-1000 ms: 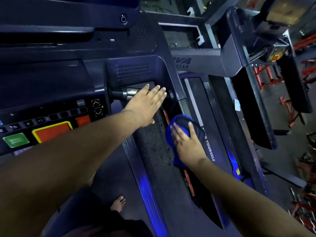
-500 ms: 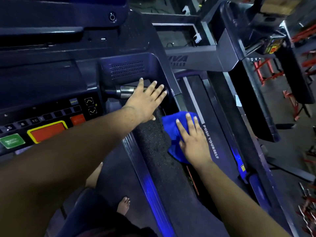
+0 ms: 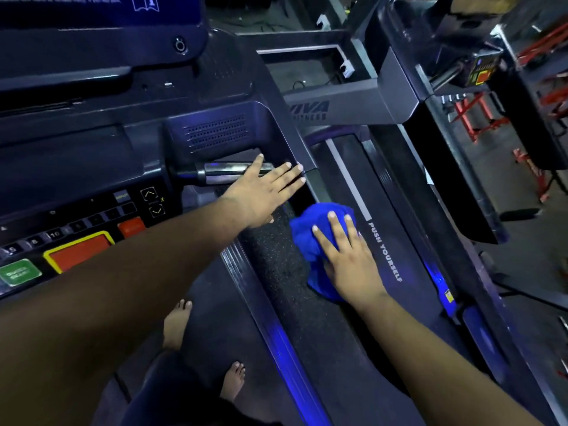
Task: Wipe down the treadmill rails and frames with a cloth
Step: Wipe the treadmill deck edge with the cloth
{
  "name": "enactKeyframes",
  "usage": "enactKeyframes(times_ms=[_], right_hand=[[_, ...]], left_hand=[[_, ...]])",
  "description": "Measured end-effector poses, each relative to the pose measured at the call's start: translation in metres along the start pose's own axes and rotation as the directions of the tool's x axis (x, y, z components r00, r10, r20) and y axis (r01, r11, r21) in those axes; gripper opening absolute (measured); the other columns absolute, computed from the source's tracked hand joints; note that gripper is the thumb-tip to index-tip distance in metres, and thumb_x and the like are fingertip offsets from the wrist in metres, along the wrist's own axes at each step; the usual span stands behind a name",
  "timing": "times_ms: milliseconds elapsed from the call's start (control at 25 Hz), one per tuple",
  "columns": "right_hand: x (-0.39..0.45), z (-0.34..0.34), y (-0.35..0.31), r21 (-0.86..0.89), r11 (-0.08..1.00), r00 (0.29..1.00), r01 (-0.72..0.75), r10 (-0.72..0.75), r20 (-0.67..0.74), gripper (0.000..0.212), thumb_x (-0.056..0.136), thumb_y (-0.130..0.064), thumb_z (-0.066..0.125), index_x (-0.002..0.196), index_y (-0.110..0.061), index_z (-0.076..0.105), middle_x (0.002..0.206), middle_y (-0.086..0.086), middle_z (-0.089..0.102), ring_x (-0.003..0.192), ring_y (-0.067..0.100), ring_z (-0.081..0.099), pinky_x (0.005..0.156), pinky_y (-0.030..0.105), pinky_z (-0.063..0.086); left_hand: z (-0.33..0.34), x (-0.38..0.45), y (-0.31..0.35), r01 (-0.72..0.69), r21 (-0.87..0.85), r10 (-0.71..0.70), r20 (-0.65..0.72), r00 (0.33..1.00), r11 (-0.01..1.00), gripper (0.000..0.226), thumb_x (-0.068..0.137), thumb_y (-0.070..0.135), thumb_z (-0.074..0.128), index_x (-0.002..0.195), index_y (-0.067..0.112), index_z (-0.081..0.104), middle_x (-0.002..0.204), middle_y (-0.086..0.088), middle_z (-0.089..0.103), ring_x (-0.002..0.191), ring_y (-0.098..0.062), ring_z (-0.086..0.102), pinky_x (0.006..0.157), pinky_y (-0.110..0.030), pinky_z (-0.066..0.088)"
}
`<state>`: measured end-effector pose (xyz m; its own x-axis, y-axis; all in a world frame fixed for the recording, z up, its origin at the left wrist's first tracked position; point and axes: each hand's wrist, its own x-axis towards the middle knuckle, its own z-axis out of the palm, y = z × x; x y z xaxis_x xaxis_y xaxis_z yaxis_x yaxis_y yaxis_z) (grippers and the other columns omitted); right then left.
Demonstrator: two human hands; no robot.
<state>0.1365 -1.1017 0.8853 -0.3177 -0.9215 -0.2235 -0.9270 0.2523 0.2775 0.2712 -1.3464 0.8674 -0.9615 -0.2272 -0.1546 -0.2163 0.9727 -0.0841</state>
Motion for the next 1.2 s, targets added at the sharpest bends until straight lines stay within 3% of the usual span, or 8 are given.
enactKeyframes(times_ms=[280,400,520,640,760,1000,1080,1200], right_hand=[[0.047,-0.018,-0.021,-0.242,0.959,0.988,0.146,-0.129,0.084,0.062,0.096,-0.027,0.044,0.156,-0.020,0.027,0.165,0.004,-0.016,0.149,0.041,-0.014,0.113,0.068,0.016],[0.009,-0.005,-0.013,-0.349,0.896,0.949,0.274,-0.193,0.250,0.055,0.099,-0.031,0.041,0.152,-0.019,0.036,0.166,0.006,-0.006,0.150,0.036,-0.017,0.112,0.072,0.002],[-0.080,0.011,0.007,-0.364,0.800,0.850,0.476,-0.314,0.422,0.050,0.098,-0.030,0.043,0.145,-0.016,0.048,0.165,0.009,0.013,0.152,0.032,0.000,0.109,0.073,-0.016],[-0.079,0.014,0.022,-0.298,0.864,0.909,0.407,-0.352,0.222,0.051,0.092,-0.029,0.046,0.142,-0.017,0.053,0.164,0.005,0.022,0.151,0.030,0.008,0.116,0.069,0.001],[-0.025,0.000,0.006,-0.093,0.981,0.985,0.168,-0.170,-0.007,0.065,0.088,-0.030,0.054,0.151,-0.025,0.038,0.166,-0.001,0.010,0.152,0.030,0.009,0.115,0.062,0.022],[-0.142,0.041,0.032,0.138,0.990,0.999,-0.023,0.028,-0.041,0.079,0.076,-0.023,0.071,0.148,-0.031,0.040,0.165,0.007,0.017,0.149,0.034,0.023,0.110,0.051,0.038],[-0.188,0.051,0.044,0.101,0.994,1.000,-0.031,0.031,0.001,0.084,0.074,-0.028,0.074,0.149,-0.033,0.037,0.165,0.007,0.014,0.149,0.035,0.023,0.110,0.052,0.038],[-0.148,0.042,0.040,0.021,0.999,0.998,0.048,-0.048,-0.035,0.078,0.083,-0.037,0.066,0.152,-0.032,0.032,0.167,0.005,0.006,0.151,0.037,0.011,0.114,0.060,0.029]], left_hand=[[0.002,0.004,0.003,0.025,-0.008,-0.026,-0.035,0.999,1.000,0.113,0.084,0.055,0.064,0.155,0.016,-0.015,0.166,-0.006,-0.014,0.153,-0.021,0.000,0.115,-0.068,0.011],[0.004,0.001,0.008,0.024,0.006,-0.023,-0.072,0.997,1.000,0.111,0.085,0.054,0.063,0.156,0.015,-0.012,0.166,-0.007,-0.012,0.154,-0.022,-0.003,0.112,-0.074,0.002],[0.009,-0.006,0.027,0.018,-0.029,-0.021,-0.101,0.995,0.999,0.110,0.084,0.051,0.064,0.156,0.015,-0.011,0.166,-0.007,-0.011,0.153,-0.022,-0.004,0.111,-0.073,-0.002],[0.009,-0.012,0.052,-0.006,-0.046,0.003,-0.074,0.997,0.999,0.111,0.084,0.052,0.064,0.156,0.016,-0.012,0.165,-0.009,-0.013,0.153,-0.023,-0.007,0.112,-0.072,-0.006],[0.005,-0.013,0.077,0.045,-0.055,-0.050,-0.108,0.993,0.998,0.111,0.081,0.055,0.066,0.157,0.016,-0.005,0.166,-0.009,-0.009,0.153,-0.022,-0.003,0.113,-0.071,-0.004],[-0.015,-0.018,0.141,0.020,-0.092,-0.024,-0.044,0.999,0.996,0.111,0.082,0.059,0.064,0.157,0.018,-0.008,0.166,-0.008,-0.011,0.153,-0.021,-0.004,0.113,-0.072,-0.001],[-0.018,-0.025,0.171,-0.002,-0.076,0.000,-0.024,1.000,0.997,0.111,0.083,0.058,0.064,0.157,0.019,-0.010,0.165,-0.007,-0.014,0.153,-0.020,-0.006,0.112,-0.069,-0.006],[-0.019,-0.032,0.196,0.031,-0.039,-0.032,-0.013,0.999,0.999,0.110,0.083,0.052,0.066,0.157,0.018,-0.008,0.166,-0.007,-0.013,0.153,-0.019,-0.005,0.112,-0.068,-0.008]])
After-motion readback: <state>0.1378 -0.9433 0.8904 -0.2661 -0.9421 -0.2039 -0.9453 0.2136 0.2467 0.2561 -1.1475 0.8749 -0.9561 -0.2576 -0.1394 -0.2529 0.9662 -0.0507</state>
